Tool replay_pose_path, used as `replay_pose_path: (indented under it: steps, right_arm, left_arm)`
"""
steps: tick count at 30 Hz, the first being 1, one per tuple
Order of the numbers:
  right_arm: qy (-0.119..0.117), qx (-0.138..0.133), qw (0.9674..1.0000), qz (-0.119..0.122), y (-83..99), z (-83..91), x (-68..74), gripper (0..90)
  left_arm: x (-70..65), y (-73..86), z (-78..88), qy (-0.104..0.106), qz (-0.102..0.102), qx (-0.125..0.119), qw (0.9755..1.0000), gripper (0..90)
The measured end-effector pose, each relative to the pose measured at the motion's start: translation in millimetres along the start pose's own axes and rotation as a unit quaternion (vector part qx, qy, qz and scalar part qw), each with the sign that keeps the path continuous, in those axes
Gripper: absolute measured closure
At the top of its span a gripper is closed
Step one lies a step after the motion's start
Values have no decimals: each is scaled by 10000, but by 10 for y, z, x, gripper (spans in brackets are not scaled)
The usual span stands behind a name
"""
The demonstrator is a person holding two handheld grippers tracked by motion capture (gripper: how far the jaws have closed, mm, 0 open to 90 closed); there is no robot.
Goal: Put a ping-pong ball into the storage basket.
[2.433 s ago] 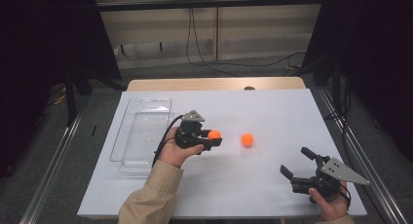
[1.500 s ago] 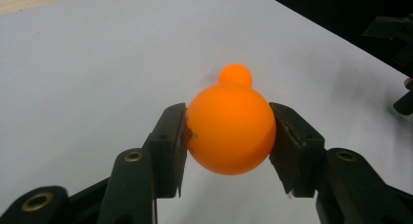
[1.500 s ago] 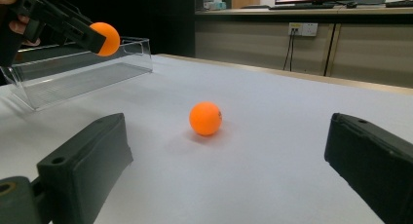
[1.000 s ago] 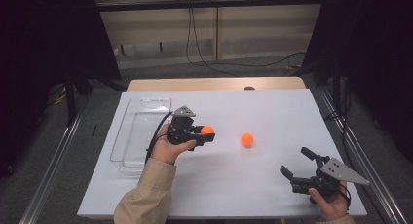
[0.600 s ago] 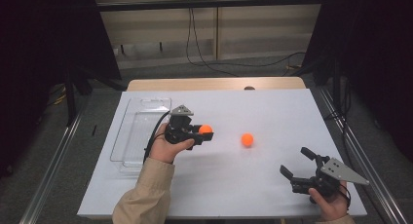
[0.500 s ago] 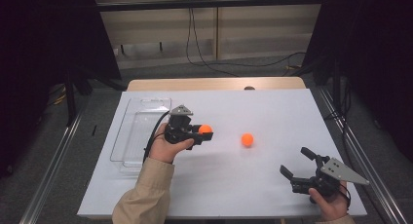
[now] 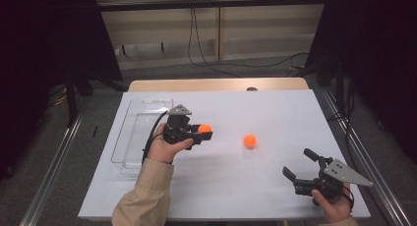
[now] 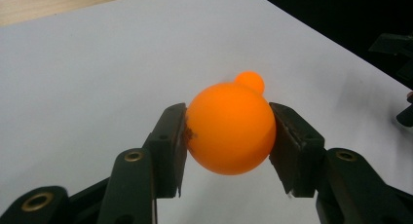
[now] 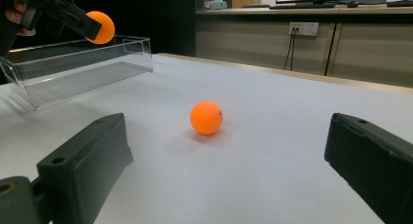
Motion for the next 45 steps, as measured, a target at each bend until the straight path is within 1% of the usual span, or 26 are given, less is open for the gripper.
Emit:
replay_pose_path:
  steps: [18, 23, 43, 45]
  right_arm:
    - [-23, 9, 10000, 19, 2, 0, 1, 19]
    - [-22, 9, 10000, 22, 2, 0, 1, 19]
    - [-30, 7, 10000, 22, 2, -2, 5, 19]
    - [-28, 7, 10000, 20, 2, -2, 4, 19]
  left_arm:
    - [45, -25, 58, -55, 48, -26, 10000, 509]
    - [61, -29, 75, -55, 35, -16, 10000, 509]
    - [137, -47, 141, -150, 91, -70, 9998, 509]
    - [141, -45, 149, -154, 79, -31, 9998, 509]
Point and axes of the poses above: each handheld gripper's, and its own axes: z roughly backward along the jaws, y roughly out of its underside, x roughly to its left, the point moved 7 cm from there along -z, roughly forward along the jaws, and after that the axes turned 15 degrees about -x, right-handed, at the moved point
